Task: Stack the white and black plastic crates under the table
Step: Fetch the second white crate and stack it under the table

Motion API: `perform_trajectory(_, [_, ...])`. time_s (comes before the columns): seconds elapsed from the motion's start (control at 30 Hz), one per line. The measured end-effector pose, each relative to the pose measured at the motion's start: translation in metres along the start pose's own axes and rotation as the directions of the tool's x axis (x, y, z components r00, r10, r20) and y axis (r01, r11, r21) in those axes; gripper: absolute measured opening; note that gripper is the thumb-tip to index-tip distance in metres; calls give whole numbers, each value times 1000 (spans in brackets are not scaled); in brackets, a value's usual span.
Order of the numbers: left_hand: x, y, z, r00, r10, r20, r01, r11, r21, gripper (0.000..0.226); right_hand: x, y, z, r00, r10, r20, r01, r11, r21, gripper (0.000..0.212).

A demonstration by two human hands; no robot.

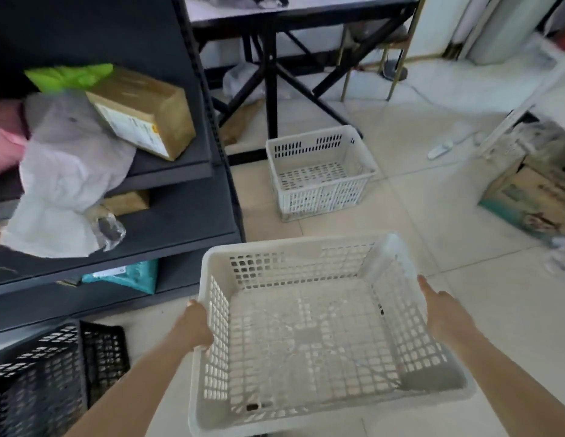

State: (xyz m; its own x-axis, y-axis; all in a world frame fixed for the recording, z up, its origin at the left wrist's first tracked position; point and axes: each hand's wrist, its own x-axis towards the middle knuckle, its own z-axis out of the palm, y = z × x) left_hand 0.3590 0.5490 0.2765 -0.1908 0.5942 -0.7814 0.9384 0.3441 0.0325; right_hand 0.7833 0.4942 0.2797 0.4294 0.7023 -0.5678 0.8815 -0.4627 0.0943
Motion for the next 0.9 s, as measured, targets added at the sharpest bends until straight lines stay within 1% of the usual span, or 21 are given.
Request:
perform_trajectory(0.1, [5, 45, -27, 999, 39, -3, -39, 999, 7, 69, 33, 18, -47, 1000, -4, -2, 4, 1000, 4, 80])
perform_trajectory(0.27, [38, 125, -79, 999, 31, 27, -32, 998, 46, 85, 105, 27, -119, 1000, -4, 11, 4, 1000, 7, 78])
perform_trajectory(0.37, [66, 168, -121, 997, 64, 36, -66, 997, 49, 85, 153, 17, -167, 1000, -3, 16, 3, 1000, -12, 80])
perform_trajectory(0.4, [76, 182, -137, 997, 73, 37, -75, 996, 45, 81, 172, 14, -184, 1000, -18, 12, 18, 1000, -14, 81])
perform_trajectory(0.47, [96, 207, -167, 997, 75, 25, -75, 997, 4, 64, 211, 7, -217, 999, -50, 3, 50, 998, -29, 82])
perform_trajectory(0.53, [116, 231, -195, 998, 59, 15, -58, 998, -3, 51, 251, -2, -242, 998, -62, 10, 62, 997, -53, 83])
perform_trajectory(0.57, [126, 243, -207, 999, 45, 8, -45, 999, -6, 50, 271, -7, -254, 998, -61, 16, 62, 997, -47, 85])
perform_trajectory(0.63, [147, 267, -230, 1000, 18, -18, -18, 1000, -17, 56, 313, -19, -276, 997, -72, 19, 72, 997, -20, 88])
perform_trajectory(0.77, [199, 315, -271, 998, -27, -59, 25, 999, -37, 59, 401, -45, -311, 996, -94, 9, 94, 996, -10, 87])
perform_trajectory(0.83, [223, 335, -286, 995, -61, -80, 53, 994, -93, 56, 445, -57, -326, 992, -122, -9, 122, 992, 6, 89])
perform_trajectory(0.9, [250, 352, -302, 993, -56, -103, 43, 992, -123, 49, 490, -72, -341, 990, -139, -1, 139, 990, 9, 92])
